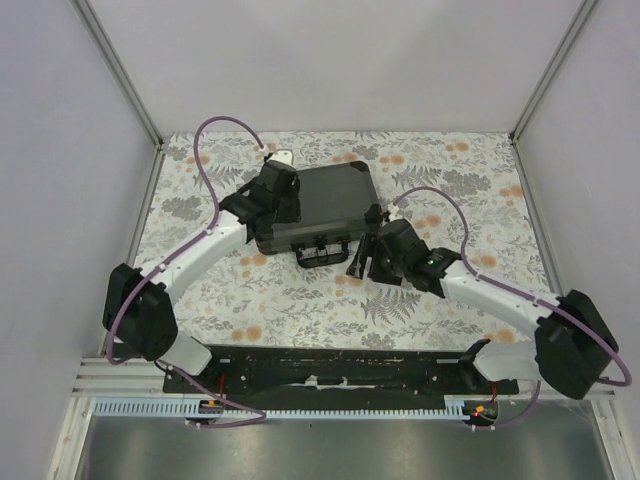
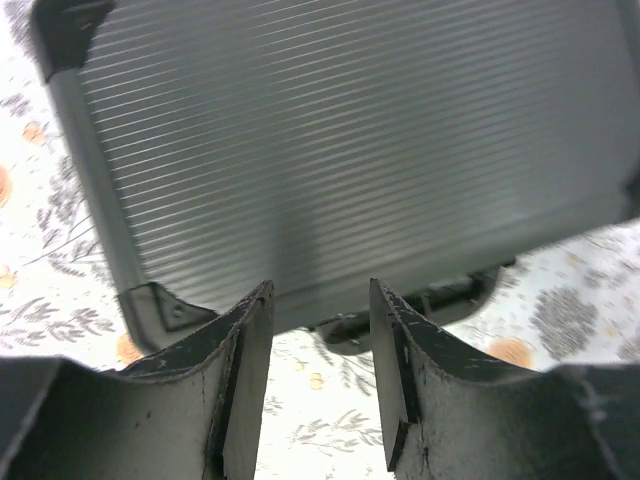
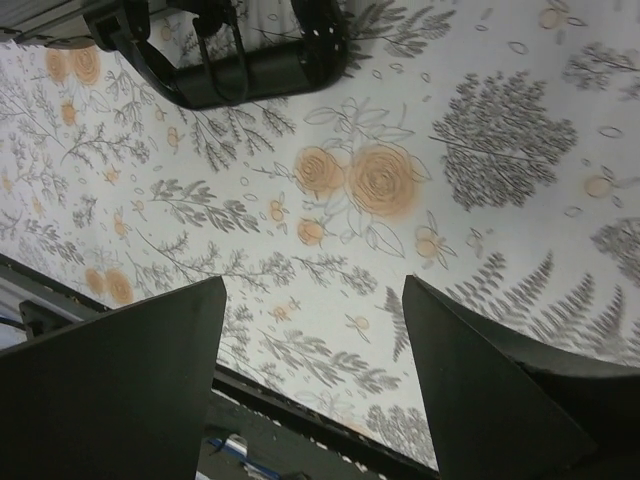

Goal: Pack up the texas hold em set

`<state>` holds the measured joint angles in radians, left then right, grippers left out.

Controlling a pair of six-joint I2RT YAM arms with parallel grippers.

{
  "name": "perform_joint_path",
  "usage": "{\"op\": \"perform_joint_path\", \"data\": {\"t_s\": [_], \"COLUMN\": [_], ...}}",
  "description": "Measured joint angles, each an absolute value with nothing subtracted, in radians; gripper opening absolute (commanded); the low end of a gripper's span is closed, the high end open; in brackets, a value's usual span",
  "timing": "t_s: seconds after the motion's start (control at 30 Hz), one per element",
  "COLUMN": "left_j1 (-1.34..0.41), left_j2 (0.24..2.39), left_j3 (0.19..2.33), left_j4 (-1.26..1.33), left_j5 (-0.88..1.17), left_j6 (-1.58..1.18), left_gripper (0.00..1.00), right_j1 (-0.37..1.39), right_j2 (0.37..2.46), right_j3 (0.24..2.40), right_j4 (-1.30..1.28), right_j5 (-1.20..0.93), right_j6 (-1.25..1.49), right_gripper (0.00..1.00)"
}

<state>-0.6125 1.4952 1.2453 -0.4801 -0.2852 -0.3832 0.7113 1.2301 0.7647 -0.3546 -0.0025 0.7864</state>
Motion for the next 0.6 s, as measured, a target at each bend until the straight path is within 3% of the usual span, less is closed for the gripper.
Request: {"op": "perform_joint_path", "data": {"t_s": [0.23, 0.6], "left_j1": [-0.520, -0.513], "left_j2": [1.546, 1.533], "left_j3": [1.158, 1.095], "left_j4": [-0.493, -0.428], "left_j5": [-0.287, -0.302], "left_j6": [-0.420, -0.420], "left_gripper": [0.50, 0.40], "right_j1": [0.756, 0.786], "right_j2": [1.430, 1.637], "right_j3": [0.764, 0.836], "right_j4": [-0.070, 0.120], "right_j5": [-0.012, -0.003], "right_j6": [0.856, 0.927], "right_gripper": [0.76, 0.70]}}
